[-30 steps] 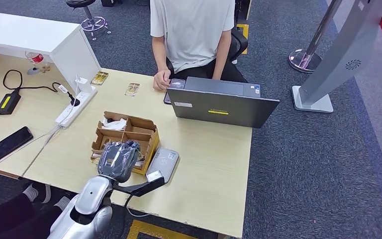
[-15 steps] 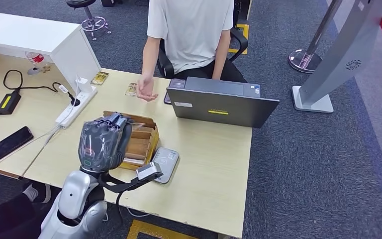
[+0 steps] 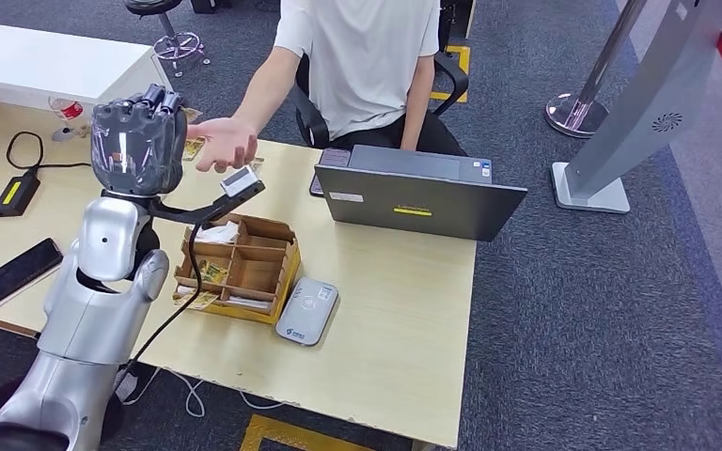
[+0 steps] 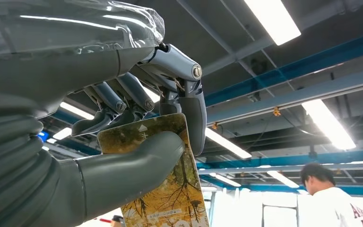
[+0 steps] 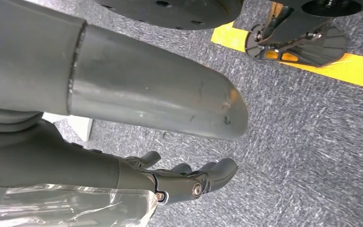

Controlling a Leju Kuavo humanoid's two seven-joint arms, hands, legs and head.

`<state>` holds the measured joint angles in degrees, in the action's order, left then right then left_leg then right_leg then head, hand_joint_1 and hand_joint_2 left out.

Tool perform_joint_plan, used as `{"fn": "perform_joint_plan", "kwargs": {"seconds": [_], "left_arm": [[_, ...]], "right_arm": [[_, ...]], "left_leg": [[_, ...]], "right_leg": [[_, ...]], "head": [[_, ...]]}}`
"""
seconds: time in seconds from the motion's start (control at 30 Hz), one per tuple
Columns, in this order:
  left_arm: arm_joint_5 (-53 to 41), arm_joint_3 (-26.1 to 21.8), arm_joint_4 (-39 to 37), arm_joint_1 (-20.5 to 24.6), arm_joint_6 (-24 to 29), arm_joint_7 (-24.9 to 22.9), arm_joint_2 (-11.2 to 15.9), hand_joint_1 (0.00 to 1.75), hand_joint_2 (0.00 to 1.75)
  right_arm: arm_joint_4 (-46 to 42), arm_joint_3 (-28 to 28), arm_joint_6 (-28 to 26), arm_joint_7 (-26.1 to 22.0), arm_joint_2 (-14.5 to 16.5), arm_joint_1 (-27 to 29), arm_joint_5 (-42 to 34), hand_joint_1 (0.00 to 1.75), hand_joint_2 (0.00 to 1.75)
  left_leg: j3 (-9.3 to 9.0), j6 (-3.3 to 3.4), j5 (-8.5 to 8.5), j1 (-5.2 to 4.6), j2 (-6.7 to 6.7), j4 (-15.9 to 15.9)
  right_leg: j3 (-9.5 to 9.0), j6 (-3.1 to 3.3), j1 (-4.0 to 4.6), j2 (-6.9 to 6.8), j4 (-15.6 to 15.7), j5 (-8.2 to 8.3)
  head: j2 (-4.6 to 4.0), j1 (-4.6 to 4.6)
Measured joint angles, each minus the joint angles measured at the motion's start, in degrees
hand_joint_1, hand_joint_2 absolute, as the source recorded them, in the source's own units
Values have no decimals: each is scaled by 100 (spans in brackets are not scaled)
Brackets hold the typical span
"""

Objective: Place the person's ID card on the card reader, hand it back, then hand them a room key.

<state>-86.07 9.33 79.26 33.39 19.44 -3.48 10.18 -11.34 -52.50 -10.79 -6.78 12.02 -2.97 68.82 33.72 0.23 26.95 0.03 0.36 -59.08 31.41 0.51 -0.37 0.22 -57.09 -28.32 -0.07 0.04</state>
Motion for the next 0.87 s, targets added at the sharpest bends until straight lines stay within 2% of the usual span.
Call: {"fn": "perform_joint_plan", "kwargs": {"seconds": [0.13,0.27,0.7,0.87], "left_arm": [[60,-33,-178,147,-25,4,5,175,175],[217,-63,-238,192,-83,50,8,0,175],[475,-98,-184,256,-286,80,-25,0,175],[689,-96,210,-11,-186,215,-47,0,175]], "right_arm": [[2,0,3,10,0,0,-1,0,0],[2,0,6,9,0,1,-2,0,0],[2,-1,49,8,0,0,-54,0,0],[2,-8,6,-2,0,0,-131,0,0]], "left_leg": [[2,1,1,-1,0,0],[4,1,1,-1,0,0],[4,0,1,-1,0,0],[5,0,2,-2,2,1]], "right_leg": [[1,-1,-1,0,2,-1],[2,-1,-1,0,3,-1],[3,0,0,1,2,0],[2,-1,-1,2,3,-1]], "head": [[0,-1],[0,0],[0,0],[0,0]]}}
